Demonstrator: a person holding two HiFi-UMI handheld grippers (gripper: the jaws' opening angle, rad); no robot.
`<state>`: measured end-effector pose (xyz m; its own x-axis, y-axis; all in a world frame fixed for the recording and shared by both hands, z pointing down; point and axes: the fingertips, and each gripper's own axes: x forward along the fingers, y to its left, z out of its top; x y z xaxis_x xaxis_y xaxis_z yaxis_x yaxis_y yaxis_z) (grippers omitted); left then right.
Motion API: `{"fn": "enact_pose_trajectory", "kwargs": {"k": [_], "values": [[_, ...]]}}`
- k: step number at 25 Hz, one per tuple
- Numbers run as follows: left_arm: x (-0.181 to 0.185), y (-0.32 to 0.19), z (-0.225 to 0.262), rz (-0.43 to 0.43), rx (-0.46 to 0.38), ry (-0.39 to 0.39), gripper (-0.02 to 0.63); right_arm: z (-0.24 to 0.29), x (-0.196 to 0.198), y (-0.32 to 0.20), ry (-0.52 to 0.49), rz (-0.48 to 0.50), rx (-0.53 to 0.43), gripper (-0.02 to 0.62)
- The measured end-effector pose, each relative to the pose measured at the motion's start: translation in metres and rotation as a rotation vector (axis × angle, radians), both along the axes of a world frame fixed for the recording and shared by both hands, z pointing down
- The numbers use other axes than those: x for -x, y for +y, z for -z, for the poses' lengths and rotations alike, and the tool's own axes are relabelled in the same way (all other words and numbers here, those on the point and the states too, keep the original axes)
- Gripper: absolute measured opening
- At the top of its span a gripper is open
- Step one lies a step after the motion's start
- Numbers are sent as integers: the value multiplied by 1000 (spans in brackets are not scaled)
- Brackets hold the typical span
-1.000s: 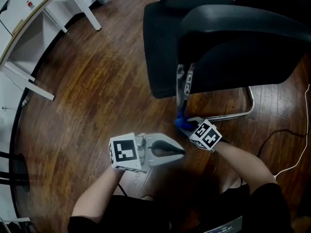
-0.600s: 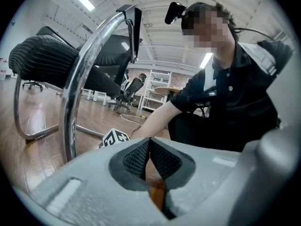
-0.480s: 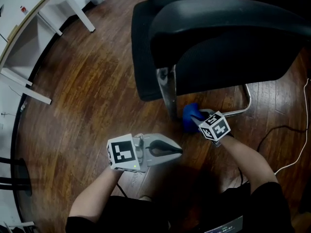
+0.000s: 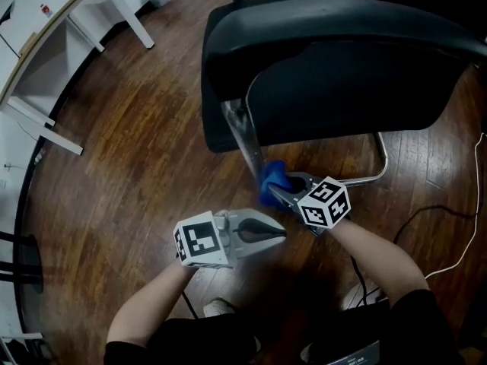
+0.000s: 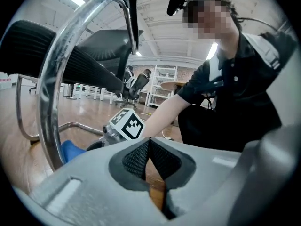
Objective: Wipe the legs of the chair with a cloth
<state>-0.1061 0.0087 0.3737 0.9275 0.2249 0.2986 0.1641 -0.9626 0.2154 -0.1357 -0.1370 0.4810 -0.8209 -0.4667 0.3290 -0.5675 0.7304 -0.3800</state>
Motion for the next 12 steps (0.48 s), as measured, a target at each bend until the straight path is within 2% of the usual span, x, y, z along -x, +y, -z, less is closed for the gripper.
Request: {"fn": "enact_pose_trajectory", "kwargs": {"k": [2, 5, 8, 12], "values": [[-2, 3, -3, -8, 1, 2, 0, -12, -6, -7, 2, -50, 10, 58], [-3, 8, -6, -50, -2, -7, 0, -46, -11, -14, 71, -149, 60, 57], [-4, 4, -8, -47, 13, -8, 0, -76, -17, -4, 108, -182, 107, 57], [-4, -13, -16, -36, 17, 22, 0, -81, -29, -4, 117, -217, 111, 57]]}}
